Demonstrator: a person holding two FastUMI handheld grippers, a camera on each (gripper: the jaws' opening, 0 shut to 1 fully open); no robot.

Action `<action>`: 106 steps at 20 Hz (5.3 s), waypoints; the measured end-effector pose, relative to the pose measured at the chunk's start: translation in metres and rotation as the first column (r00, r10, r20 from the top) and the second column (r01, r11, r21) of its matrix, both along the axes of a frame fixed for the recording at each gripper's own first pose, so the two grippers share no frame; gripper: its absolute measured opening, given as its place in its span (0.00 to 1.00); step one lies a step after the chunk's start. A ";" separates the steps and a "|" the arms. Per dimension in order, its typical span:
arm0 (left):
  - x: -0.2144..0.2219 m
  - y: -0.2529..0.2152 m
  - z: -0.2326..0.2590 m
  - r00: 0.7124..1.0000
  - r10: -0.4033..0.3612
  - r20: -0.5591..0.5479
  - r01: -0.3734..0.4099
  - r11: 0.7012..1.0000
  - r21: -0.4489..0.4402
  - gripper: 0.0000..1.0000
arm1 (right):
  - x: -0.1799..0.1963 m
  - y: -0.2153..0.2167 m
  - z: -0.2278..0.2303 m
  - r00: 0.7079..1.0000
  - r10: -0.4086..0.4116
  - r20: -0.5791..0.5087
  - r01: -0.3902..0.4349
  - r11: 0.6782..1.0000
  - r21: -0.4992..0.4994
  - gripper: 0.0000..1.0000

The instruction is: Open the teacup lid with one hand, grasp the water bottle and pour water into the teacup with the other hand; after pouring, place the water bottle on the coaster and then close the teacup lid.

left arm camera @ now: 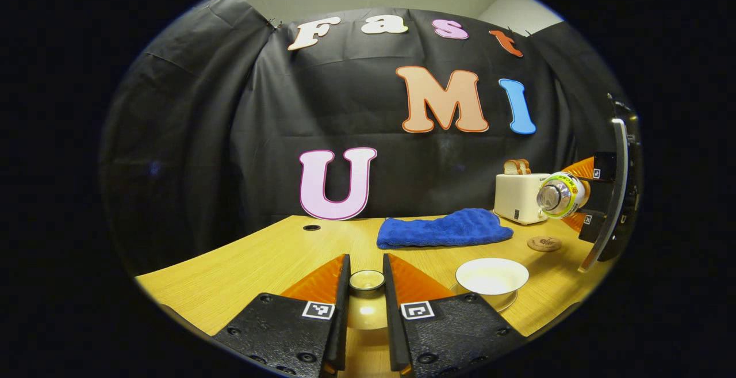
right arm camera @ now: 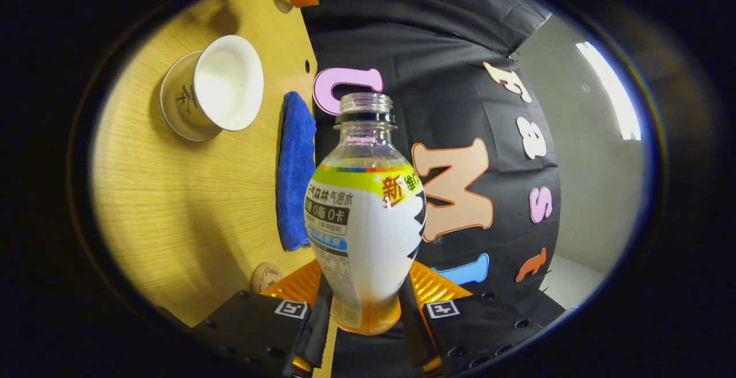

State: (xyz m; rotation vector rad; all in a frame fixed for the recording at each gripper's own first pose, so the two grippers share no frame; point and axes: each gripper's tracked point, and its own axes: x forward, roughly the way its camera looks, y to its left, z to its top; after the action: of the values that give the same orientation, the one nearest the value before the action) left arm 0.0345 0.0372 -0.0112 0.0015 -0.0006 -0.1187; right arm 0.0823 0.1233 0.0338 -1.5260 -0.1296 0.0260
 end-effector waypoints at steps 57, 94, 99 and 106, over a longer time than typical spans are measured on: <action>0.000 0.001 -0.001 1.000 0.000 0.000 0.000 1.000 -0.001 0.27 | -0.022 0.017 -0.047 0.926 0.169 -0.338 0.052 0.828 0.558 0.58; -0.001 0.002 -0.002 1.000 0.008 0.000 -0.008 1.000 0.000 0.27 | 0.073 -0.096 -0.072 0.909 0.272 -0.316 0.305 0.082 0.949 0.60; -0.001 0.002 -0.002 1.000 0.009 0.000 -0.009 1.000 0.000 0.27 | 0.072 -0.096 -0.075 0.903 0.283 -0.323 0.312 0.083 0.946 0.73; -0.001 0.002 -0.002 1.000 0.009 -0.001 -0.009 1.000 0.000 0.27 | 0.069 -0.095 -0.079 0.900 0.284 -0.330 0.318 0.090 0.944 0.79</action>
State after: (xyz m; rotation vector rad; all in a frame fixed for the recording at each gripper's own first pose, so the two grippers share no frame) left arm 0.0336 0.0387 -0.0129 0.0016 0.0000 -0.1098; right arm 0.1511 0.0286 -0.0448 0.0038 0.2410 0.2295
